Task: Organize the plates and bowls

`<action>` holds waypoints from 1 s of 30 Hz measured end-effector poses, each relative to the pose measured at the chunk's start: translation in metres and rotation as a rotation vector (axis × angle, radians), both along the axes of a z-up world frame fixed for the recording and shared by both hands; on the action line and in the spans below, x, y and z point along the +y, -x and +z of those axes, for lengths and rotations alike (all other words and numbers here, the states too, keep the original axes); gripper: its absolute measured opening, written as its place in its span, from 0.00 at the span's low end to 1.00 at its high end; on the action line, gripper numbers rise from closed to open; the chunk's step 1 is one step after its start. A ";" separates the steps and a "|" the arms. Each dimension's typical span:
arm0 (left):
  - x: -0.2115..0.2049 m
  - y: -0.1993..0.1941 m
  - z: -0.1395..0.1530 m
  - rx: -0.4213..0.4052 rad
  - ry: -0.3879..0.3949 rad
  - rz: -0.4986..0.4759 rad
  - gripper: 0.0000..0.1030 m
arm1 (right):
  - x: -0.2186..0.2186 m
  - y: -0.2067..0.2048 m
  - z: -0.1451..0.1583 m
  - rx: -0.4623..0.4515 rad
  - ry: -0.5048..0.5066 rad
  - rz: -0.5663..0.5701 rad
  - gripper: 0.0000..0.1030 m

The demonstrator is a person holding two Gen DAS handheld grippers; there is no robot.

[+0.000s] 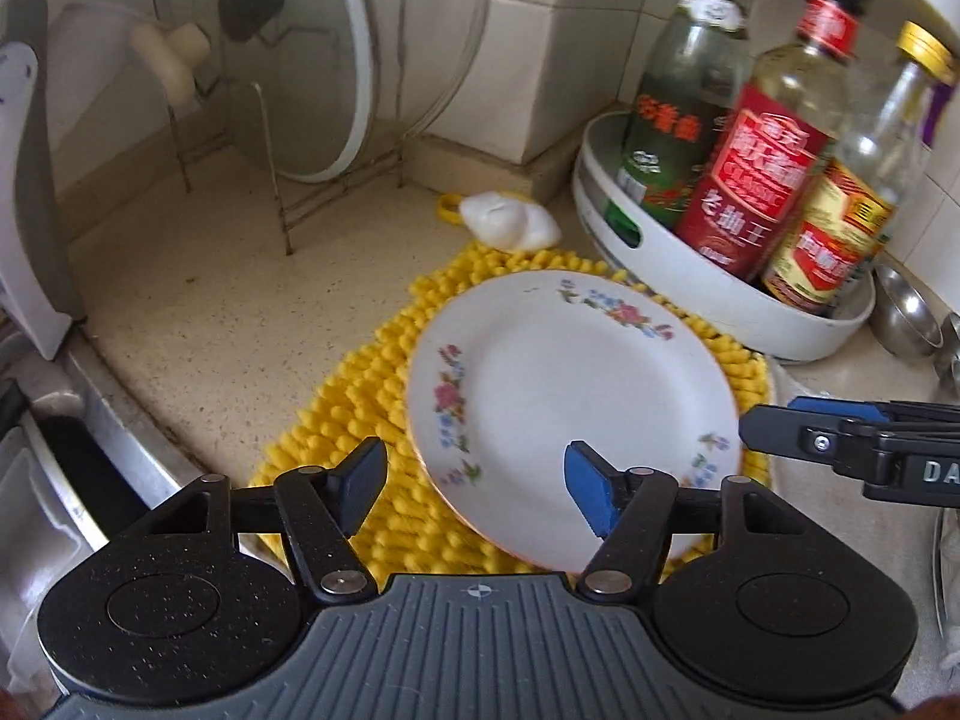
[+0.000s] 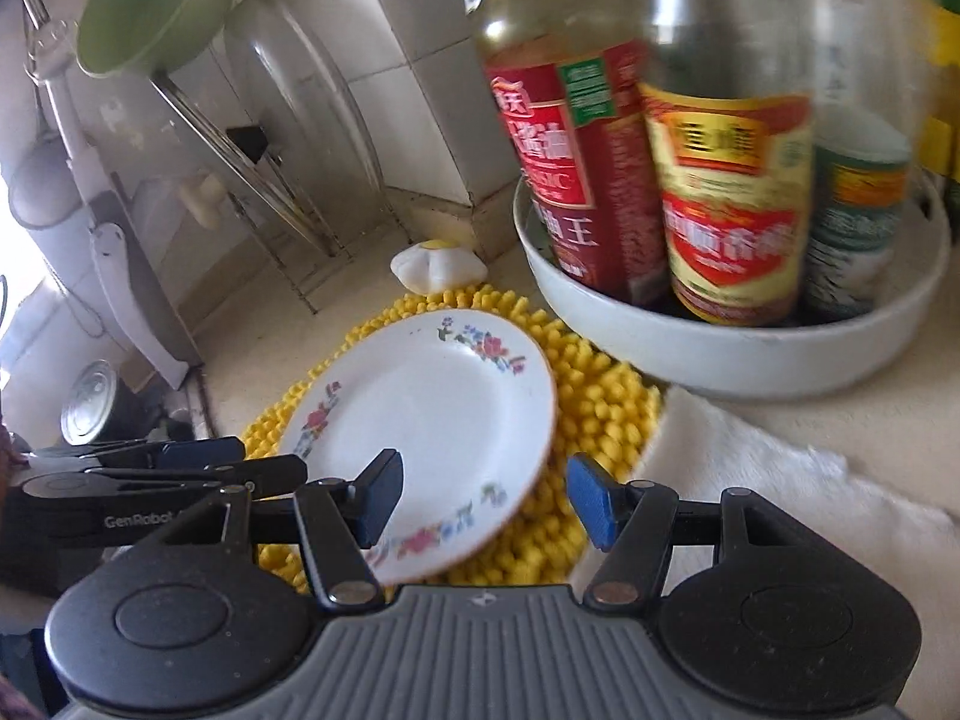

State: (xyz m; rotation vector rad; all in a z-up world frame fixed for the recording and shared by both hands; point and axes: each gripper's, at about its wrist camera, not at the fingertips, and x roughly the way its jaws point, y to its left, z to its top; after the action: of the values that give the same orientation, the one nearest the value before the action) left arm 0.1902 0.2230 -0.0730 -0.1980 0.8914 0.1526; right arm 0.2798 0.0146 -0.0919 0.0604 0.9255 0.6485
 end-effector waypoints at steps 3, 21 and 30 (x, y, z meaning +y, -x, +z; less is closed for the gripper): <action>0.013 -0.012 -0.008 0.020 0.016 -0.007 0.70 | 0.010 -0.013 -0.007 0.031 0.008 0.000 0.73; 0.017 -0.051 -0.028 0.047 0.047 -0.093 0.71 | 0.023 -0.030 -0.028 0.111 0.015 0.034 0.72; 0.012 -0.023 -0.022 0.058 0.096 -0.105 0.68 | 0.007 -0.012 -0.027 0.128 0.032 0.023 0.71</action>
State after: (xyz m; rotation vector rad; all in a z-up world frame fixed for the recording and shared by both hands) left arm 0.2131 0.2346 -0.0946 -0.2366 0.9655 0.0175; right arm 0.2915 0.0215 -0.1188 0.0632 1.0614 0.6569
